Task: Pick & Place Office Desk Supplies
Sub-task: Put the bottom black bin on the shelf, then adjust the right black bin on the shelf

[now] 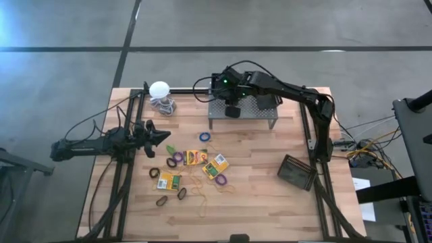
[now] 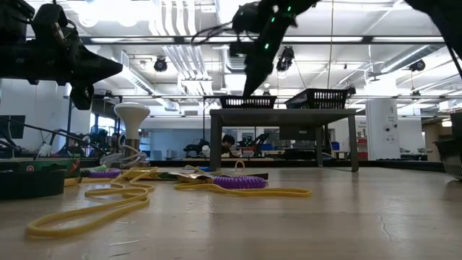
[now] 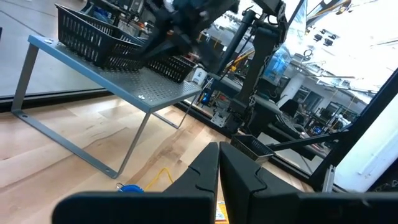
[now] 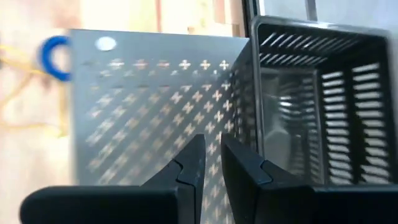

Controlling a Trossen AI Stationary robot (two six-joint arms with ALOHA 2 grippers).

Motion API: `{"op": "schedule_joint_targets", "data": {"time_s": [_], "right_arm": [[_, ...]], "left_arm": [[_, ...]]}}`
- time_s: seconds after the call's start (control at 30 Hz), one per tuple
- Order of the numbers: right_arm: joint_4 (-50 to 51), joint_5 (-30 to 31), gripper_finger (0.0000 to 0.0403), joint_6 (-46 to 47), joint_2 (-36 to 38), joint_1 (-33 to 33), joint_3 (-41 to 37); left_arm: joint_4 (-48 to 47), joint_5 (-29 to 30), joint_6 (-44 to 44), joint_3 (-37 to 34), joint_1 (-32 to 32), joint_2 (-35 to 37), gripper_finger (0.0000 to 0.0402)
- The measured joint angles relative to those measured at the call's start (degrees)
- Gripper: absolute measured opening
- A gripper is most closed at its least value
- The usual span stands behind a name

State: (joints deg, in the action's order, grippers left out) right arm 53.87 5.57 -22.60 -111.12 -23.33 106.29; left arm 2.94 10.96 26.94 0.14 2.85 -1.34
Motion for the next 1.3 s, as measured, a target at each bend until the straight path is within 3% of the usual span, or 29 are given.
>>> {"op": "schedule_joint_targets", "data": {"time_s": [0.17, 0.3, 0.5, 0.6, 0.73, 0.97, 1.3], "right_arm": [[7.8, -0.3, 0.0048, 1.5, 6.6, 3.1, 0.1], [18.1, -4.6, 0.0048, 6.1, 13.2, 4.9, -2.6], [23.3, -8.1, 0.0048, 12.3, 25.0, 4.3, -17.0], [22.7, -5.1, 0.0048, 13.6, 30.2, 2.8, -24.5], [16.9, 4.0, 0.0047, 16.3, 34.5, 1.0, -30.5], [8.0, 4.9, 0.0047, 14.8, 34.2, -2.3, -33.6], [5.0, 5.1, 0.0047, 11.7, 28.2, -2.5, -31.8]], "left_arm": [[-0.2, 0.0, 0.2, 0.0, 0.0, 0.0, 0.0019], [-0.2, 0.0, 0.2, 0.0, 0.0, 0.0, 0.0019], [-0.2, 0.0, 0.2, 0.0, 0.0, 0.0, 0.0019], [-0.2, 0.0, 0.2, 0.0, 0.0, 0.0, 0.0019], [0.0, 0.0, 0.1, 0.0, 0.0, 0.0, 0.0019], [0.3, 1.6, 0.1, 0.0, 0.0, 0.0, 0.0019], [0.3, 1.7, 0.2, 0.0, 0.0, 0.0, 0.0019]]}}
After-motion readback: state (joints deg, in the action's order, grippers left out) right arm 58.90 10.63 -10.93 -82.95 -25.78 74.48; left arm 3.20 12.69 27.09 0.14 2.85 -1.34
